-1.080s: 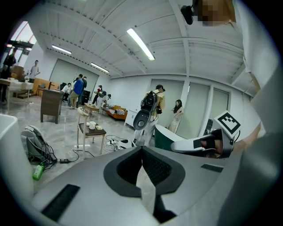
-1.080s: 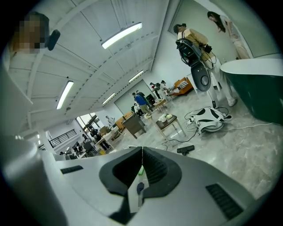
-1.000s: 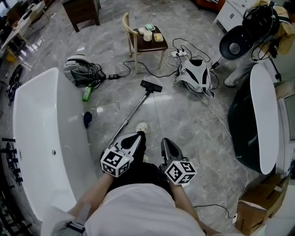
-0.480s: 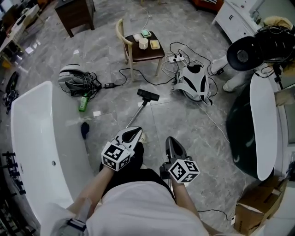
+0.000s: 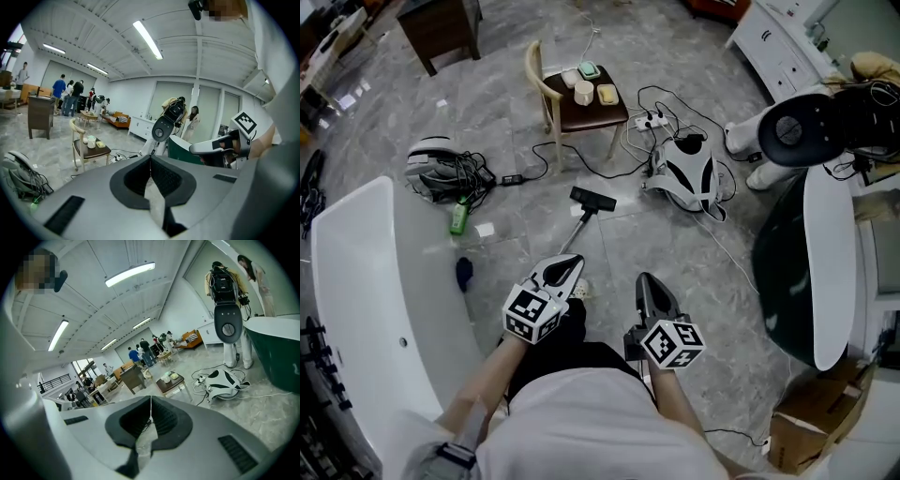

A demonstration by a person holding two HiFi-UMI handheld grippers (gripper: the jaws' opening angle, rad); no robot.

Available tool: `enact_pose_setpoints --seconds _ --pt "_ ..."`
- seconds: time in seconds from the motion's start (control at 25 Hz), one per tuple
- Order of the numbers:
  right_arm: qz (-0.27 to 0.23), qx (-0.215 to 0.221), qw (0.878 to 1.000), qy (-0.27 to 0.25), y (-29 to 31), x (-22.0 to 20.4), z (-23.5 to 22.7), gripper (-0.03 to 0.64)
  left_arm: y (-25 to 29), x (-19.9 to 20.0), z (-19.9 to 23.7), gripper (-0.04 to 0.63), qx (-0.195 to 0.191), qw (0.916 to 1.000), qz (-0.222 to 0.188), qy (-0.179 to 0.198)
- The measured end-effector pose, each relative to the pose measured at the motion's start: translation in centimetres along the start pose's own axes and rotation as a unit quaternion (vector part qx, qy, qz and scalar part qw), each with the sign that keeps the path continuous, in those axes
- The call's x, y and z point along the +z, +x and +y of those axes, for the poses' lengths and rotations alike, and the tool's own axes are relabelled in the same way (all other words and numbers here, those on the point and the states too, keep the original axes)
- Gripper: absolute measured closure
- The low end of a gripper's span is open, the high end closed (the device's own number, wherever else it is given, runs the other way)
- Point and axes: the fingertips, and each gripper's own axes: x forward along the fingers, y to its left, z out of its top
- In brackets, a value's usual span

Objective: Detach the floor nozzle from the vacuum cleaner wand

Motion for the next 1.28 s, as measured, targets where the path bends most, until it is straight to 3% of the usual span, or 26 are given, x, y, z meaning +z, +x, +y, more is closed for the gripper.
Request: enact_pose_setpoints --seconds 0.4,0.72,1.04,1.28 --pt "0.021 0.013 1.0 -0.01 5.3 0.8 0.0 0.6 2.0 0.6 3.5 0.585 -0.002 0.9999 0.011 0.001" --pt "-0.021 0.041 0.998 -0.039 9.2 3.6 -0.4 0.6 5.0 0.5 6.6 0.585 -0.002 0.9996 0.026 0.009" --pt "0.026 0.067 0.995 -0.069 9.9 3.6 -3.7 0.6 8.8 0.5 5.8 0.585 -0.025 0.9988 0.035 0.024" --pt "0.043 0.072 0.992 -0.098 11.6 3.9 -7.6 0.6 11.5 -0.6 6.4 0.584 0.0 0.9989 0.042 0.021"
